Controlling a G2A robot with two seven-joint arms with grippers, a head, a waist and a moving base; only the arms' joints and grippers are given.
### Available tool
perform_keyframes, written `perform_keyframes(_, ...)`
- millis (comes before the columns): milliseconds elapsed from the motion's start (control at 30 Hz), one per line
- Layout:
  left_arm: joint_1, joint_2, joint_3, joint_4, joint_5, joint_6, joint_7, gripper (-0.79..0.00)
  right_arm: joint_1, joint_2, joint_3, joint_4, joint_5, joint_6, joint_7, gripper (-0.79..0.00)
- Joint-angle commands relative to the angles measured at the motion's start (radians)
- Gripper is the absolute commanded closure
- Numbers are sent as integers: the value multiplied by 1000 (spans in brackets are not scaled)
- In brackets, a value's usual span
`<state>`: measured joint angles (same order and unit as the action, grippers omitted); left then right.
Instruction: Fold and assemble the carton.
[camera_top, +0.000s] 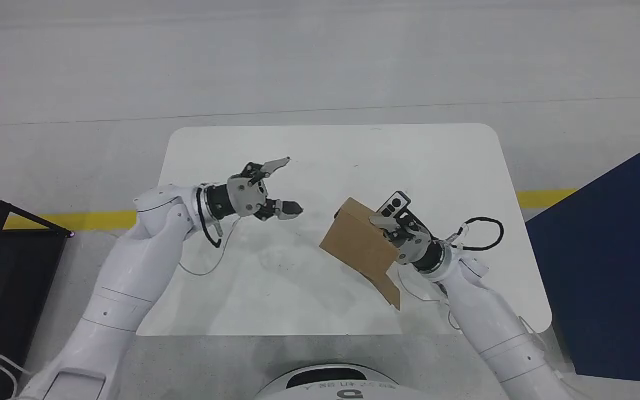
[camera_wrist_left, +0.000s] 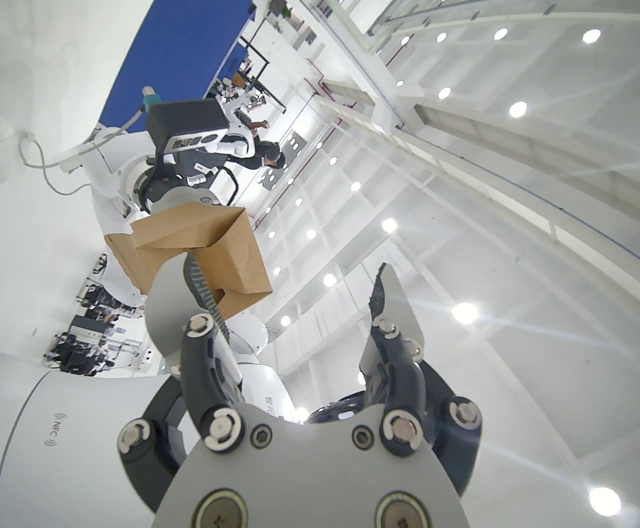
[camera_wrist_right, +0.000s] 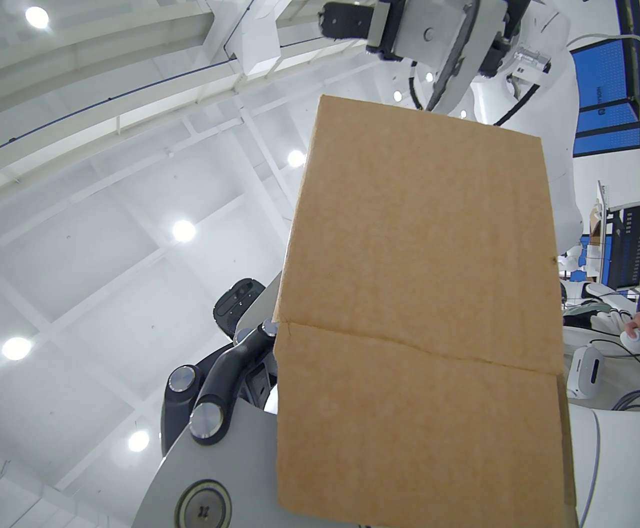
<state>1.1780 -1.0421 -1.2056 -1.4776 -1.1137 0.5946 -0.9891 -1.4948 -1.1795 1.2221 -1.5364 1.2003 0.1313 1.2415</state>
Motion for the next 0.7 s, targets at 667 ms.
perform_keyframes(667,72,7,-46,45,-88,-13,-70,-785,130,37,-50,124,176,350,97,0)
